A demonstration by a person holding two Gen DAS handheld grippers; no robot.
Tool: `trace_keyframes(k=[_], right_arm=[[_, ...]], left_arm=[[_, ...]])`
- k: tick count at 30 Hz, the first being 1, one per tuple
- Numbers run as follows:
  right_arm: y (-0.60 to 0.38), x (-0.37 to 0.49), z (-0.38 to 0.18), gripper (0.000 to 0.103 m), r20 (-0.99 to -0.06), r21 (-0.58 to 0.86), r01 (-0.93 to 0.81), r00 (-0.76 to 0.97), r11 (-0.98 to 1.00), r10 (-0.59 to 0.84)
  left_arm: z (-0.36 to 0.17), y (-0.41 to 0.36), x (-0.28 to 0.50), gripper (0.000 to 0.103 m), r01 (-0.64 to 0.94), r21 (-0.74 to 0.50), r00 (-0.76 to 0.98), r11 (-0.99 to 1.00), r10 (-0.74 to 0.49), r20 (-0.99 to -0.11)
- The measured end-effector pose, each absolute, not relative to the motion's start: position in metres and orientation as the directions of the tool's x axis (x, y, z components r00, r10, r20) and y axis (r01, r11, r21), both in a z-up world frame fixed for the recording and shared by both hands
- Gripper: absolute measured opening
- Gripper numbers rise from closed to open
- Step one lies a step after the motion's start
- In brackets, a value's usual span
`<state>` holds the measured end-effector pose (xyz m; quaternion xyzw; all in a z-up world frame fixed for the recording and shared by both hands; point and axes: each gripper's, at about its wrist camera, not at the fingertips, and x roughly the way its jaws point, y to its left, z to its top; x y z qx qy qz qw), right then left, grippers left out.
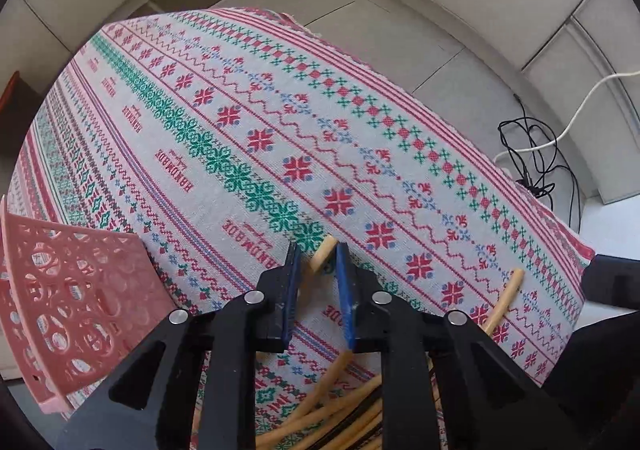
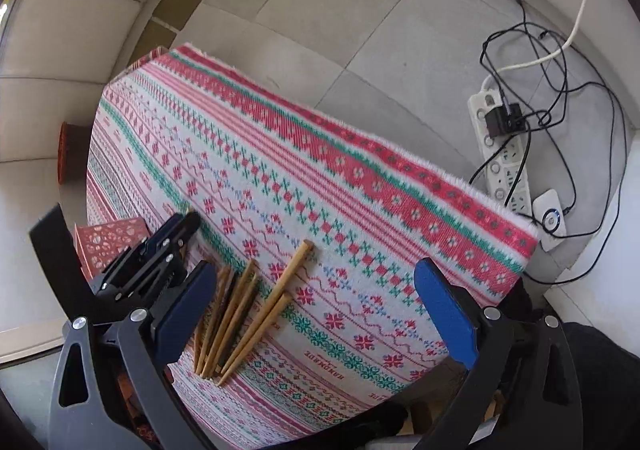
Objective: Organize utensils
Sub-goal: 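Grasp a wooden chopstick from the pile with the left tool while the right tool grasps another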
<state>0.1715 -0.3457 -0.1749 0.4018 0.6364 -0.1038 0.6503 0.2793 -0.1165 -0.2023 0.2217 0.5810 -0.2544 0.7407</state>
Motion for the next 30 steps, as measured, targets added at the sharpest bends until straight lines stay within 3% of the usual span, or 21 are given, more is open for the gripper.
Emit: trace_keyframes(k=[3,7,14,21,24,28,30], right_arm=[[-0.332,0.170,-0.176,0.096,-0.916,0.382,0.620,0.153,0.685,0.372],[-0.323,0.165,-0.180,0.096,-0.919,0.370,0.610,0.134,0.701,0.370],[-0.326,0.156,-0.192,0.096,-0.928,0.339,0.655,0.114,0.676,0.355],[-0.316,0.162,-0.204,0.085,-0.939,0.297,0.718,0.098,0.630,0.330],[-0.298,0.168,-0.201,0.084,-0.974,0.202,0.721,0.077,0.663,0.213],[-0.266,0.180,-0.196,0.066,-0.999,0.048,0.692,0.042,0.721,0.026],[-0.261,0.180,-0.195,0.063,-0.999,0.000,0.711,0.034,0.703,-0.035]], left_arm=[[-0.204,-0.127,0.267,0.007,0.641,0.062,0.229,0.765,-0.113,-0.967],[-0.185,-0.121,0.248,0.006,0.631,0.122,0.318,0.766,-0.112,-0.941],[-0.101,-0.063,0.199,0.006,0.560,0.134,0.483,0.818,-0.191,-0.854],[-0.043,-0.023,0.138,0.006,0.500,0.137,0.613,0.855,-0.238,-0.754],[-0.035,-0.016,0.127,0.006,0.503,0.139,0.625,0.853,-0.247,-0.741],[-0.027,-0.002,0.128,0.006,0.484,0.127,0.640,0.866,-0.251,-0.726],[-0.026,0.004,0.132,0.006,0.474,0.123,0.645,0.872,-0.249,-0.722]])
